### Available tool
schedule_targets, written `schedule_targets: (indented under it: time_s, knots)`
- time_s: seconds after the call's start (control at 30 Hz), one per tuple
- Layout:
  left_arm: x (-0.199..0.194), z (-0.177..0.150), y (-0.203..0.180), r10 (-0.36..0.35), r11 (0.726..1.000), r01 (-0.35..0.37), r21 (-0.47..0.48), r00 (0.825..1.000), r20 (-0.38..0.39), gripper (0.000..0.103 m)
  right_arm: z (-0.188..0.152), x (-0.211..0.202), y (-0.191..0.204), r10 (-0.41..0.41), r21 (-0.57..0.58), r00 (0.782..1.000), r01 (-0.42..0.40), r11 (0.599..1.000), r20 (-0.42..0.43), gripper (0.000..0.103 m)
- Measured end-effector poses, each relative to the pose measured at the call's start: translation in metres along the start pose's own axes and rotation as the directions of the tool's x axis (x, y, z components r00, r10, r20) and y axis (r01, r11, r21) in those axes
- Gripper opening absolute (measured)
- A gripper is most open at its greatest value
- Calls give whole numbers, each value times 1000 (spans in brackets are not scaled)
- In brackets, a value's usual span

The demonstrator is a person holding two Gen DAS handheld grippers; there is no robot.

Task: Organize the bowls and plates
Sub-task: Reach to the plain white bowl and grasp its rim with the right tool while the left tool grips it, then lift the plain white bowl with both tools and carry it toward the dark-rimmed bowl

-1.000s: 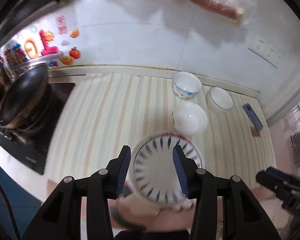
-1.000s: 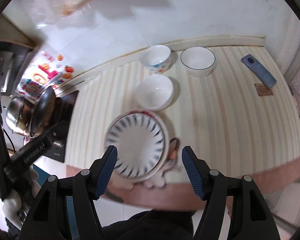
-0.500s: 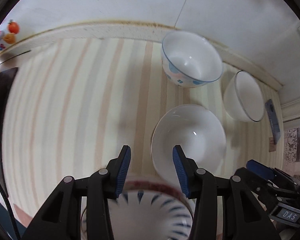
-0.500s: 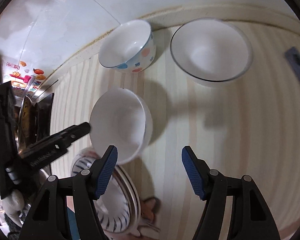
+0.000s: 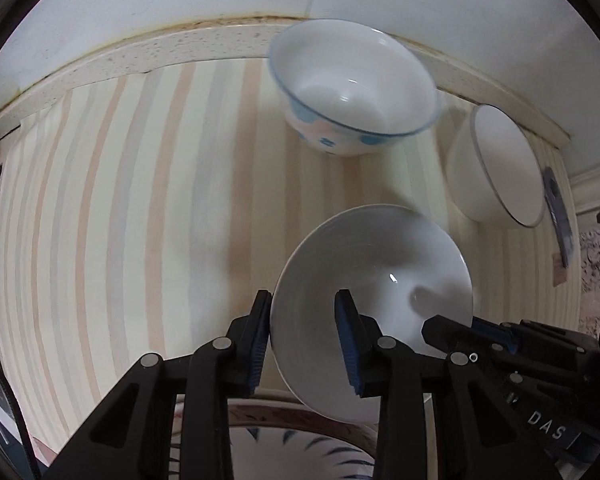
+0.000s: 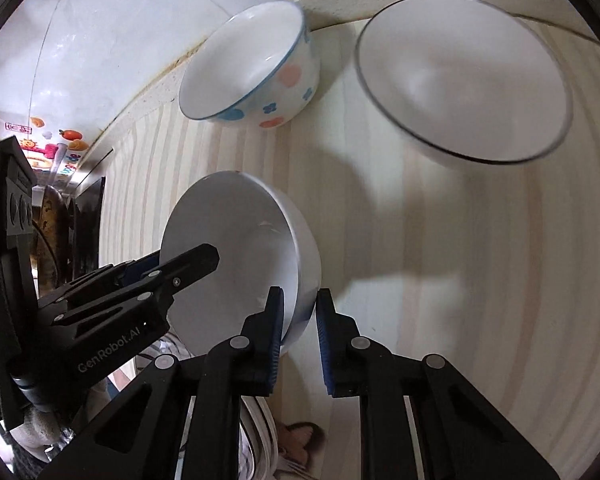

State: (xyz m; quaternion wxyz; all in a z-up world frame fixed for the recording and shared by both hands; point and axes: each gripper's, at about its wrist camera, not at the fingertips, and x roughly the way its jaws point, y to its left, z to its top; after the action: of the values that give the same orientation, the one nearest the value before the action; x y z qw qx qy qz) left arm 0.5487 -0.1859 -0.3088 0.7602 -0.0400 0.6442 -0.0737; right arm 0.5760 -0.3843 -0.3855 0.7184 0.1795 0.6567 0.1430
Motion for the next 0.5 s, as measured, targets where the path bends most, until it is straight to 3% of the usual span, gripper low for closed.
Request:
schedule_targets:
  time_s: [0.23, 0.5]
  knots:
    - [-28, -23, -37, -42, 997, 41, 64, 999, 19, 30, -24, -36, -10, -20, 3, 1000, 20, 1000, 12, 18]
    - [-46, -47, -84, -91, 984, 87, 153, 996, 19, 30, -74, -86, -43, -38, 58, 999, 36, 998, 37, 18]
